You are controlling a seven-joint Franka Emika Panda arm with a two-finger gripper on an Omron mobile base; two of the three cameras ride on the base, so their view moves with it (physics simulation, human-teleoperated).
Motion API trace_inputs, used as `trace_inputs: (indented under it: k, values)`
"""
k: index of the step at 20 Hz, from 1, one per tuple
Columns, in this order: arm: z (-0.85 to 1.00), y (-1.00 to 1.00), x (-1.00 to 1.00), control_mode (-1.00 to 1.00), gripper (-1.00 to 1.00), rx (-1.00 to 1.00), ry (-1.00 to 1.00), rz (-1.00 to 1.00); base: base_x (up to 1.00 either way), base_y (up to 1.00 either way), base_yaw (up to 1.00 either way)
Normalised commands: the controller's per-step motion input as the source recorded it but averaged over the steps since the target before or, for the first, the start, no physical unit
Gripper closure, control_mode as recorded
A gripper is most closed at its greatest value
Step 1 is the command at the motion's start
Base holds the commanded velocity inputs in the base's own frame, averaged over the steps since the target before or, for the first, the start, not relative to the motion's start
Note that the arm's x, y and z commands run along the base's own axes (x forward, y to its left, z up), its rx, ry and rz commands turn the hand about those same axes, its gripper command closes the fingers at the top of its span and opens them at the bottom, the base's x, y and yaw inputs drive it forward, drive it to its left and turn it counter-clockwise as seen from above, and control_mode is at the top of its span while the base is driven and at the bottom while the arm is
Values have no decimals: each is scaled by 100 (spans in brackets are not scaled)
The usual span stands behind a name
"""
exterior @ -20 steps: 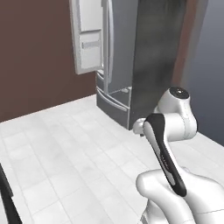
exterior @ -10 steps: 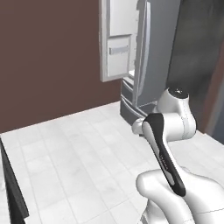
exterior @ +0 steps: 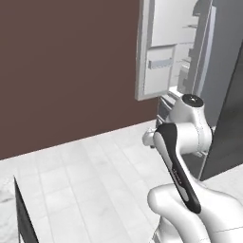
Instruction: Retrieve the sausage and cheese from the fridge and place them on the cutting board on the counter.
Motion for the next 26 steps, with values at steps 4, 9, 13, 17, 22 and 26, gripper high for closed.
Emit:
trace_inputs:
  k: [4,9,13,17,22,26]
  values:
    - [0,0,0,100,-100,0,0,0,100,15,0]
    - [0,0,0,100,-100,0,0,0,100,21,-12]
    - [0,0,0,100,-100,0,0,0,100,35,-15]
    - [0,0,0,100,-100,0,0,0,100,23,-17]
    - [0,0,0,100,-100,0,0,0,100,20,-30]
    - [0,0,0,100,-100,0,0,0,96,3,-51]
